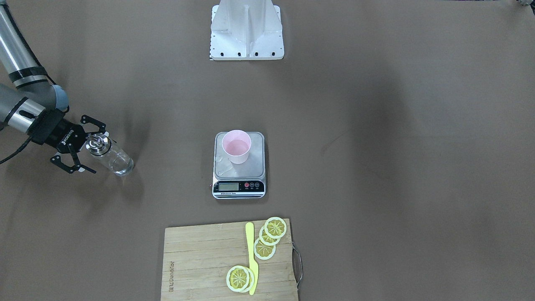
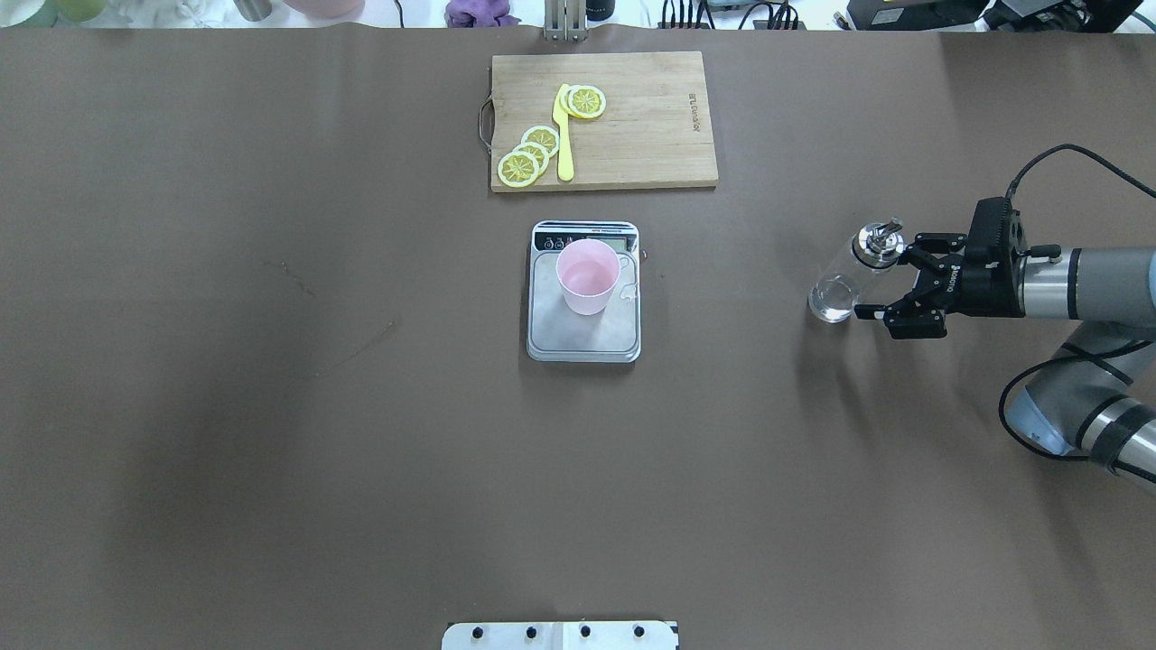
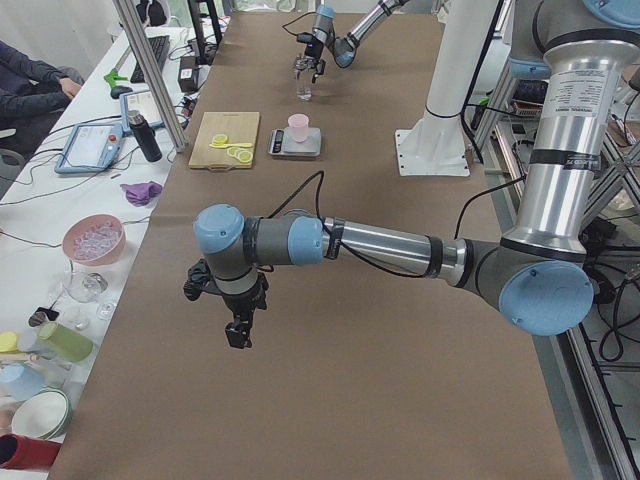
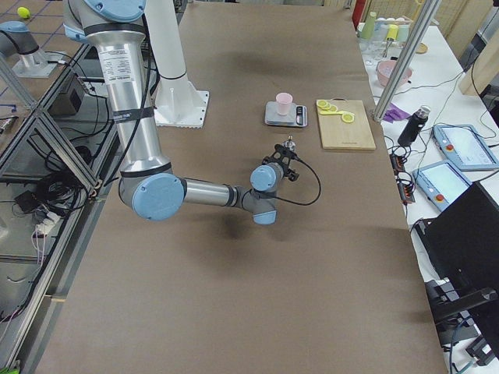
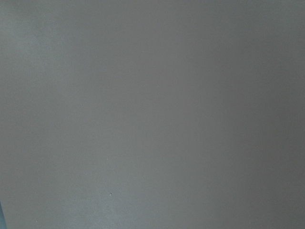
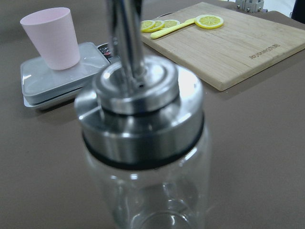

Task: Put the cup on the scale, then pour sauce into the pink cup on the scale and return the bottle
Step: 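Close the right gripper around the dispenser's metal cap, then lift the dispenser with the right gripper and carry it toward the scale, then bring the dispenser spout over the pink cup with the right gripper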

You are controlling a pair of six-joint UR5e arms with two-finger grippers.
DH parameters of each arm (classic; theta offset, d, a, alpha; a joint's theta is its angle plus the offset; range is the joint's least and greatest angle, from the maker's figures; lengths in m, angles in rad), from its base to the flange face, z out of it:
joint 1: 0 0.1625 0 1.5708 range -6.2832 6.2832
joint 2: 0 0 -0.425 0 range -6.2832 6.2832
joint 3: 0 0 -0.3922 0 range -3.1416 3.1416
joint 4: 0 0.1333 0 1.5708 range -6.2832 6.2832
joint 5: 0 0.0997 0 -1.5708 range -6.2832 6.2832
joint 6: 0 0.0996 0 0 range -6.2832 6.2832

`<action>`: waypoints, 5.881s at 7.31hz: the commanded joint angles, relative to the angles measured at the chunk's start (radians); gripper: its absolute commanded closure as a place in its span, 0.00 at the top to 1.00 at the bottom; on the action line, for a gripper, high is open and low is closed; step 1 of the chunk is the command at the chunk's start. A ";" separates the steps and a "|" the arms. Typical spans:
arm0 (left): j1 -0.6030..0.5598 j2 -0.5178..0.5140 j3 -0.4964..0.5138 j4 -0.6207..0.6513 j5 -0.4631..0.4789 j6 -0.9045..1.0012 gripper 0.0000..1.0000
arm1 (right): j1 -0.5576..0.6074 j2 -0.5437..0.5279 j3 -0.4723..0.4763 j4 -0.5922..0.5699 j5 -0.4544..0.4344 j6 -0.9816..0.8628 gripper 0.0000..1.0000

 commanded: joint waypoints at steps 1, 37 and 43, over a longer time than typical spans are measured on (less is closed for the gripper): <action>0.000 0.000 0.000 0.000 0.000 0.000 0.99 | -0.024 0.005 0.001 0.000 -0.034 0.000 0.99; -0.029 0.317 -0.167 0.006 -0.041 -0.011 0.99 | -0.259 0.246 0.734 -1.883 -0.594 -0.431 0.00; -0.029 0.317 -0.138 0.003 -0.041 -0.010 0.99 | -0.345 0.379 0.734 -2.239 -0.746 -0.417 0.00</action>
